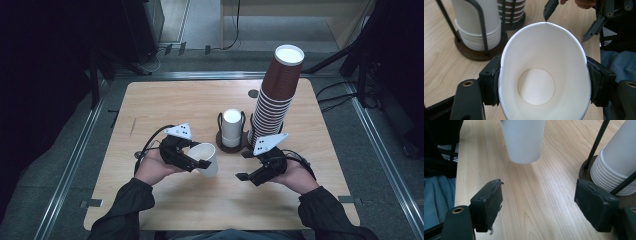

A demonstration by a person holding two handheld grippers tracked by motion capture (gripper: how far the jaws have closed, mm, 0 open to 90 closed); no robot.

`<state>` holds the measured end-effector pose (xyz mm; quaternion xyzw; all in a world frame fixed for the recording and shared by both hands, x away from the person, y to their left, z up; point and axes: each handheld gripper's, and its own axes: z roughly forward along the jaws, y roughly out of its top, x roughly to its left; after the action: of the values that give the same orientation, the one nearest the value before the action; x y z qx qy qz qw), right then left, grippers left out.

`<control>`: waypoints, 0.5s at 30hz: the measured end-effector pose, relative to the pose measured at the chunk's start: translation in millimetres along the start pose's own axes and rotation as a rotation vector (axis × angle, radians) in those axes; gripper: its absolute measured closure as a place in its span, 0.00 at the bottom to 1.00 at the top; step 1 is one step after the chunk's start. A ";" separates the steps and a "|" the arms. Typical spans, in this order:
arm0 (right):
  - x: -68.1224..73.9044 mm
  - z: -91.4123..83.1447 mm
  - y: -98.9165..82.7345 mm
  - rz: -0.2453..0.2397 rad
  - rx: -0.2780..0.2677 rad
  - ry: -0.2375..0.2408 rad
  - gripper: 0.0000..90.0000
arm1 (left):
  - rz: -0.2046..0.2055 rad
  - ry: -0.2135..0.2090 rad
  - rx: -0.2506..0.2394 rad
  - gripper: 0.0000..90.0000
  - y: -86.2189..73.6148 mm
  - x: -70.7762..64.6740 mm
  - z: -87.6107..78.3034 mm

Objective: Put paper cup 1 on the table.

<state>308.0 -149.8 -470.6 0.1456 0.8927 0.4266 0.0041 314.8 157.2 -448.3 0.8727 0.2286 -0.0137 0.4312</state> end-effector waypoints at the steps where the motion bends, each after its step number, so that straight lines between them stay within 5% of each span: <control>1: -0.3 0.1 -0.2 -0.003 0.000 0.000 0.25 | 0.000 0.005 0.006 0.31 -0.9 1.2 -1.1; 15: -6.5 3.2 1.7 0.008 0.021 0.010 0.25 | -0.044 0.082 0.010 0.30 -14.0 10.1 -20.4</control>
<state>315.0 -148.0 -472.1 0.1470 0.8965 0.4178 -0.0036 314.5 183.9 -448.2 0.8694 0.2651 0.0116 0.4169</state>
